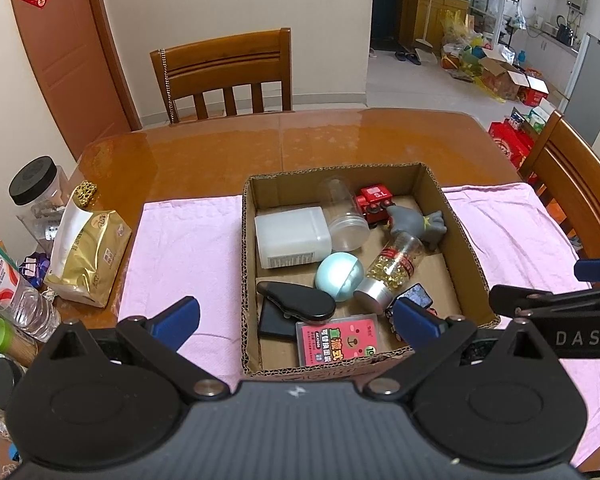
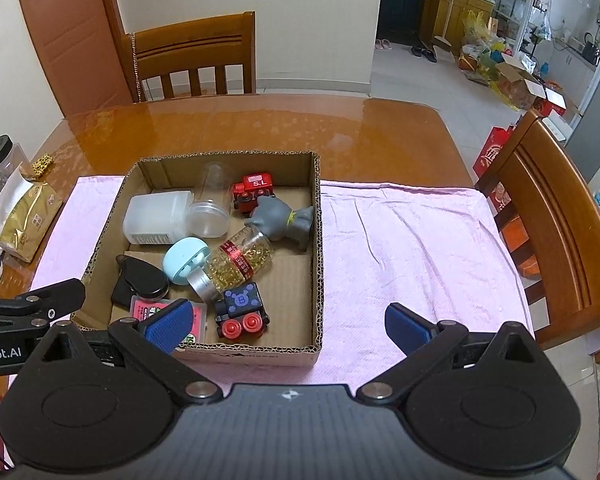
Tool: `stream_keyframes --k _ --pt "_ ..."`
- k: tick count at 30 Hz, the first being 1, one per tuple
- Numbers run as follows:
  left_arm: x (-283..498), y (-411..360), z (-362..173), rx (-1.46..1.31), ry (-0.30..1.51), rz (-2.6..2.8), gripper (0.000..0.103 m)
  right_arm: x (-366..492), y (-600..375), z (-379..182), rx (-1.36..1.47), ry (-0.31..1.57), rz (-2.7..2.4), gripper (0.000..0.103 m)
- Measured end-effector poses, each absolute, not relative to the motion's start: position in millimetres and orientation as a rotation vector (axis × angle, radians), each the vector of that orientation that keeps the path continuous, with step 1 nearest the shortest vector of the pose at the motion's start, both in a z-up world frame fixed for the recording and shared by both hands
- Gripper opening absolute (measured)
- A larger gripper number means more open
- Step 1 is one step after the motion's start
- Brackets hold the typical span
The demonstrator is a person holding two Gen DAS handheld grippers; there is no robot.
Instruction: Organize rigid objects
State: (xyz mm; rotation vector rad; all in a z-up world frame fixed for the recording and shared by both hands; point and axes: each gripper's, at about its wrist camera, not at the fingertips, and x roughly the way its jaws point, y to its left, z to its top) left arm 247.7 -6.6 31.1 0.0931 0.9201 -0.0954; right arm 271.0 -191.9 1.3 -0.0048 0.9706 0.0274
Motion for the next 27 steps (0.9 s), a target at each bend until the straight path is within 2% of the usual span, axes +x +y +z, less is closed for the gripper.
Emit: stream_keyframes --k 27 --pt "245.6 -6.6 29.8 0.088 0.93 -0.081 0.102 269.7 -191.3 1.3 0.0 0.968 0.03 0.103"
